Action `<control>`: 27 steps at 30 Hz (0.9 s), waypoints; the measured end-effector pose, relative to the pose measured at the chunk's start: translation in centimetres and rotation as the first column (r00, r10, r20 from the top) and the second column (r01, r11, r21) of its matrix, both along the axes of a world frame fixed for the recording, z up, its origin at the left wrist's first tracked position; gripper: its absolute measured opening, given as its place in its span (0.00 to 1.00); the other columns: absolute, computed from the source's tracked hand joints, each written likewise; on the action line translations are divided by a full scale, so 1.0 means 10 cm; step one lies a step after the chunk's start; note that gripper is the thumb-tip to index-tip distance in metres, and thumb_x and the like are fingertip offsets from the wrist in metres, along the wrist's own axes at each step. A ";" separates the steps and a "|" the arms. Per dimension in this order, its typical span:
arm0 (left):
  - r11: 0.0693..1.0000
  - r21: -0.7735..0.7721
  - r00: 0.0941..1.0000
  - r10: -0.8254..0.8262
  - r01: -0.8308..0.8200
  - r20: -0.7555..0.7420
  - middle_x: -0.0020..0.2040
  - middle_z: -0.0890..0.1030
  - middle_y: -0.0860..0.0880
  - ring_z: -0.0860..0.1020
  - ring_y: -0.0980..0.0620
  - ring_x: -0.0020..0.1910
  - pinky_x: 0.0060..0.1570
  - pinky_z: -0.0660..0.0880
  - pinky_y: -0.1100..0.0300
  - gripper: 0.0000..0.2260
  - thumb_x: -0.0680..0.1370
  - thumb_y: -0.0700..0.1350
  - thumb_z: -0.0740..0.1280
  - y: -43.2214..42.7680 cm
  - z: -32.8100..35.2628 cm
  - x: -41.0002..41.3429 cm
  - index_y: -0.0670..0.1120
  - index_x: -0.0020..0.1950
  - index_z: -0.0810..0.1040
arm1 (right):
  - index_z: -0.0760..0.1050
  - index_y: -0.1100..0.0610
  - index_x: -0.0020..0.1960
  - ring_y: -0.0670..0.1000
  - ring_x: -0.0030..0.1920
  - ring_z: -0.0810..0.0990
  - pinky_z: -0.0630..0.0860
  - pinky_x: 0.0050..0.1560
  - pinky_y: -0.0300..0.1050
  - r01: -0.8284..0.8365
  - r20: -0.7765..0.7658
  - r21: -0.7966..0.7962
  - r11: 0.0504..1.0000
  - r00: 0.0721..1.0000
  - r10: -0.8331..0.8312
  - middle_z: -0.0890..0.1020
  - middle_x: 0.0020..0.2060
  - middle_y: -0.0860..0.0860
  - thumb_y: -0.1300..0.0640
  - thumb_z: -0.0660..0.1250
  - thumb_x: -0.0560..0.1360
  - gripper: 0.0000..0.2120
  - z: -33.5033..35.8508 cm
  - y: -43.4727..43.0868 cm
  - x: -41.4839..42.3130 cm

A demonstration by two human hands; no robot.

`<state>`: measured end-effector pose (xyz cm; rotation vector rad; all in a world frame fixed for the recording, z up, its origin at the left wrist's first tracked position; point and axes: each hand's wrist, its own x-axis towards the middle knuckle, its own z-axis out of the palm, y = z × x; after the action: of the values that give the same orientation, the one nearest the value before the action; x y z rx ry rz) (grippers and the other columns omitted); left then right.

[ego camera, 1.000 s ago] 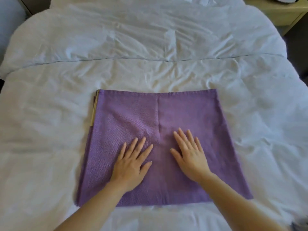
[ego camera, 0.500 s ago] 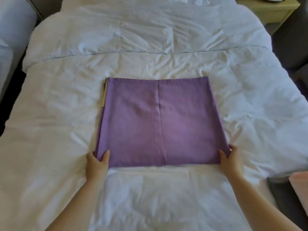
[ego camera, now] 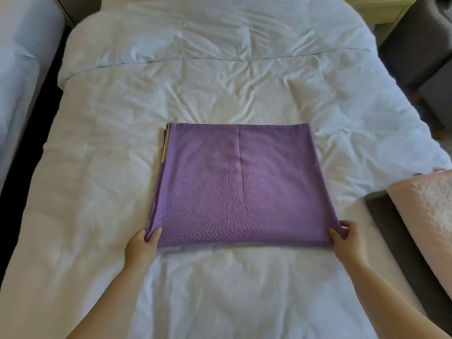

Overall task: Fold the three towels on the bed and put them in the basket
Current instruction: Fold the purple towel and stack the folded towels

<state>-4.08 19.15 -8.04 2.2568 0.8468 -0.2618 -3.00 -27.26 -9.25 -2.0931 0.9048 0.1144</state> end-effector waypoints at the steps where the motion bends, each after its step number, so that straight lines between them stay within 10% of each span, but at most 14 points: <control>1: 1.000 -0.004 1.000 -0.004 0.004 -0.003 0.36 0.75 0.41 0.73 0.42 0.38 0.39 0.65 0.54 0.16 0.78 0.49 0.66 -0.01 0.00 -0.13 0.38 0.37 0.72 | 0.70 0.61 0.58 0.56 0.39 0.75 0.69 0.40 0.46 -0.001 -0.002 0.001 1.000 1.000 0.001 0.79 0.46 0.60 0.64 0.66 0.75 0.12 0.01 0.00 -0.13; 14: 0.998 0.058 0.998 0.027 -0.024 -0.049 0.35 0.74 0.40 0.76 0.35 0.41 0.38 0.66 0.52 0.16 0.78 0.48 0.66 -0.20 -0.01 -1.26 0.40 0.35 0.69 | 0.68 0.66 0.61 0.57 0.44 0.73 0.64 0.42 0.44 -0.062 0.044 -0.062 0.996 0.997 0.065 0.77 0.50 0.66 0.67 0.63 0.76 0.14 0.15 -0.03 -1.04; 20: 0.867 0.487 0.984 -0.163 0.111 0.066 0.62 0.74 0.36 0.72 0.32 0.58 0.55 0.70 0.40 0.18 0.74 0.46 0.69 -0.56 0.14 -1.19 0.41 0.61 0.75 | 0.68 0.58 0.68 0.63 0.66 0.68 0.65 0.64 0.55 -0.249 0.049 -0.435 0.865 0.953 0.299 0.70 0.67 0.58 0.61 0.64 0.75 0.22 0.19 0.30 -0.93; 24: 0.619 0.533 0.682 -0.724 0.577 0.103 0.73 0.68 0.43 0.71 0.39 0.68 0.65 0.67 0.43 0.22 0.77 0.54 0.59 -1.18 0.05 -0.85 0.49 0.70 0.72 | 0.65 0.52 0.73 0.56 0.75 0.59 0.56 0.72 0.54 -0.575 0.038 -0.505 0.644 0.730 0.682 0.64 0.73 0.49 0.49 0.60 0.77 0.25 0.02 1.05 -0.80; 27: 0.435 0.491 0.540 -0.837 0.754 -0.089 0.75 0.63 0.48 0.65 0.44 0.73 0.70 0.58 0.41 0.25 0.78 0.59 0.52 -1.42 -0.20 -0.66 0.54 0.73 0.66 | 0.49 0.45 0.77 0.48 0.76 0.42 0.41 0.74 0.50 -0.712 -0.165 -0.478 0.515 0.648 0.743 0.49 0.75 0.41 0.38 0.44 0.78 0.28 -0.28 1.10 -0.74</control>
<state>-10.71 4.91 -10.06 2.9717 -0.4246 -0.2949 -10.43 -16.22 -12.00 -2.8521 -0.1041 0.2734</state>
